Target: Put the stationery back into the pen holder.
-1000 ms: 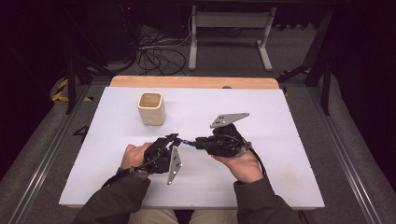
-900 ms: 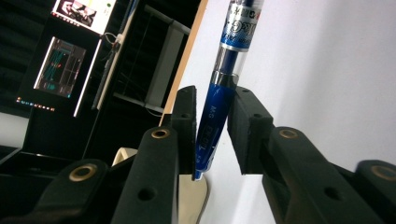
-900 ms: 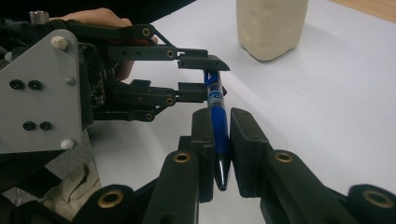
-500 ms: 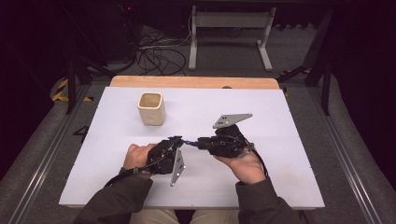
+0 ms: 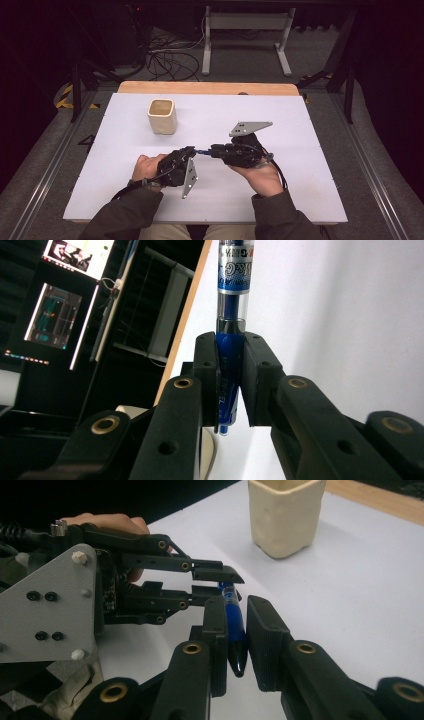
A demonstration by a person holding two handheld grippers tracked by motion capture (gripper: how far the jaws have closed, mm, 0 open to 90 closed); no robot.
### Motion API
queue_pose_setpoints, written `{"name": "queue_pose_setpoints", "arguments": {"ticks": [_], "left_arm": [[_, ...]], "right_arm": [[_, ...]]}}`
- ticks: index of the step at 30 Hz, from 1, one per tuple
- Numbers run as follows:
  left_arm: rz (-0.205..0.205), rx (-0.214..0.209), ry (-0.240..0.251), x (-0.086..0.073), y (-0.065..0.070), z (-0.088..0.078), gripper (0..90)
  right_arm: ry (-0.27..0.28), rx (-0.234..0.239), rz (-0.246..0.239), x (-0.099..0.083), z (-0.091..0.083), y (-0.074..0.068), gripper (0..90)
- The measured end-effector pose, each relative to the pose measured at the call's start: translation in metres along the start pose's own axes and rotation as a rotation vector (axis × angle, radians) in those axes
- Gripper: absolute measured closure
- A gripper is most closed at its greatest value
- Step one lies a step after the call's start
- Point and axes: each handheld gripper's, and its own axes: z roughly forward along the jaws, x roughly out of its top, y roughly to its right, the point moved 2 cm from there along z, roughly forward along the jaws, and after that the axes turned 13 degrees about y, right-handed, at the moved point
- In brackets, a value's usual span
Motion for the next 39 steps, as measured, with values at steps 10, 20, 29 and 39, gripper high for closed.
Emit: {"name": "queue_pose_setpoints", "arguments": {"ticks": [10, 20, 29, 39], "left_arm": [[-0.085, -0.020, 0.002, -0.001, -0.001, 0.001, 79.3], [-0.188, -0.012, 0.019, -0.004, -0.010, 0.002, 79.4], [-0.354, -0.016, 0.064, -0.011, -0.022, -0.001, 79.4], [-0.520, -0.008, 0.142, -0.018, -0.038, -0.005, 79.4]], "right_arm": [[0.143, -0.022, -0.035, 0.007, -0.011, 0.001, 69.2], [0.242, -0.048, -0.055, 0.012, -0.024, 0.005, 58.2], [0.321, -0.070, -0.049, 0.011, -0.036, 0.016, 43.7], [0.368, -0.087, -0.053, 0.009, -0.045, 0.025, 30.7]]}}
